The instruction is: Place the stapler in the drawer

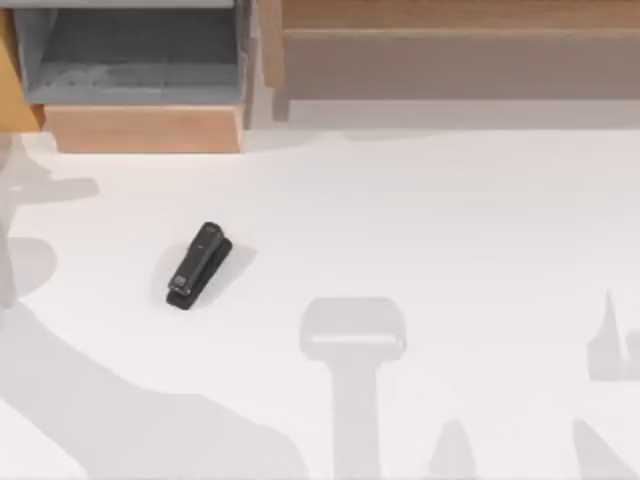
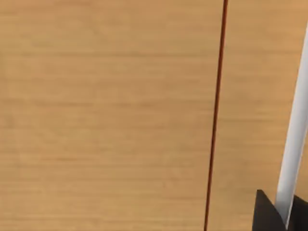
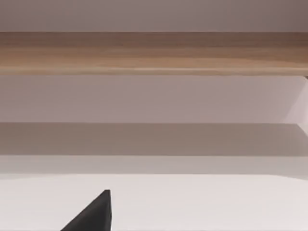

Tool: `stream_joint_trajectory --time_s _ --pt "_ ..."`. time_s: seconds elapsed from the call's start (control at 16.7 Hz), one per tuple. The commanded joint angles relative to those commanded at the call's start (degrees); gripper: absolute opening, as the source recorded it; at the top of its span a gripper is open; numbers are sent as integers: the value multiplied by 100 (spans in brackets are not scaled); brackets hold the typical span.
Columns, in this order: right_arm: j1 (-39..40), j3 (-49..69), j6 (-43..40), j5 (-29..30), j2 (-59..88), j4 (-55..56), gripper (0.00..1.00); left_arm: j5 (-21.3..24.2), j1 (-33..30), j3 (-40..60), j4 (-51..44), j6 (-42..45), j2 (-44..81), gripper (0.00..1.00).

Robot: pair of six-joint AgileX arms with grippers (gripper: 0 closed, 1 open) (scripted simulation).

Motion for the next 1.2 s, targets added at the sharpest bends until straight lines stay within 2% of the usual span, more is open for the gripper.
stream_joint_trajectory --time_s 0.3,0.78,1.2 --pt "0 0 0 0 0 0 100 25 42 -97 -8 -30 10 0" --pt "0 0 0 0 0 0 100 378 393 -1505 736 -14 -628 0" --pt "0 0 0 0 0 0 100 424 429 -1670 825 -8 -684 0"
